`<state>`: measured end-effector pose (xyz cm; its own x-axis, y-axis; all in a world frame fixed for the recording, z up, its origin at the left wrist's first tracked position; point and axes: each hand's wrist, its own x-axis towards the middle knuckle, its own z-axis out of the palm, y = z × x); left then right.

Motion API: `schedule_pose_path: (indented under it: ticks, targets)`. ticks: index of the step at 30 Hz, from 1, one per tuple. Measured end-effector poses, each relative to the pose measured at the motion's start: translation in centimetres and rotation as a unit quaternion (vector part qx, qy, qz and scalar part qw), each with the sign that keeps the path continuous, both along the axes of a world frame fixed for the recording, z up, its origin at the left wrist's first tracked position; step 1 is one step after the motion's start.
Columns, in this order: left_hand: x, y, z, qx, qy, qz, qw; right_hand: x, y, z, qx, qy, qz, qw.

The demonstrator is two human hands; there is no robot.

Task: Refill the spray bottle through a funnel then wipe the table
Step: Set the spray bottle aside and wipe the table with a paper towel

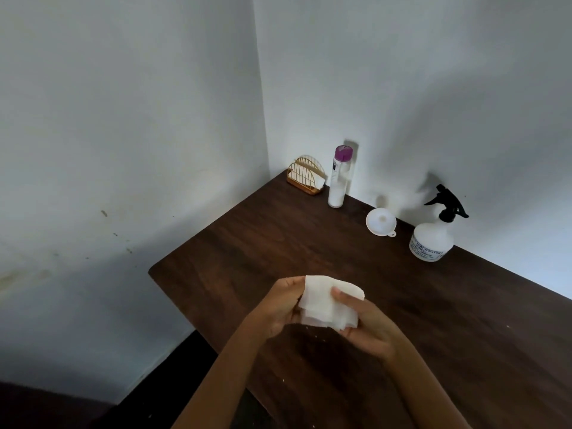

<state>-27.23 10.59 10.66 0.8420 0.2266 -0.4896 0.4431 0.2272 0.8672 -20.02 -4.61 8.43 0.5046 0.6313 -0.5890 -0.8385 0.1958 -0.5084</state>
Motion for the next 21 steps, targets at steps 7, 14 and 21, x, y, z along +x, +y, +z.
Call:
schedule_pose_path:
  ticks: [7,14,21]
  targets:
    - [-2.0,2.1,-7.0,0.201,0.072,0.079,0.974,3.2,-3.0,-4.6,-0.320,-0.119,-0.162,0.926]
    - [-3.7,2.5,-12.9,0.346,0.134,0.073,0.926,9.2,-5.0,-10.0,-0.634,-0.337,-0.160,0.678]
    - [-4.5,2.8,-12.7,0.178,0.064,0.161,0.969,8.2,4.7,-14.6,-0.634,-0.552,0.109,0.530]
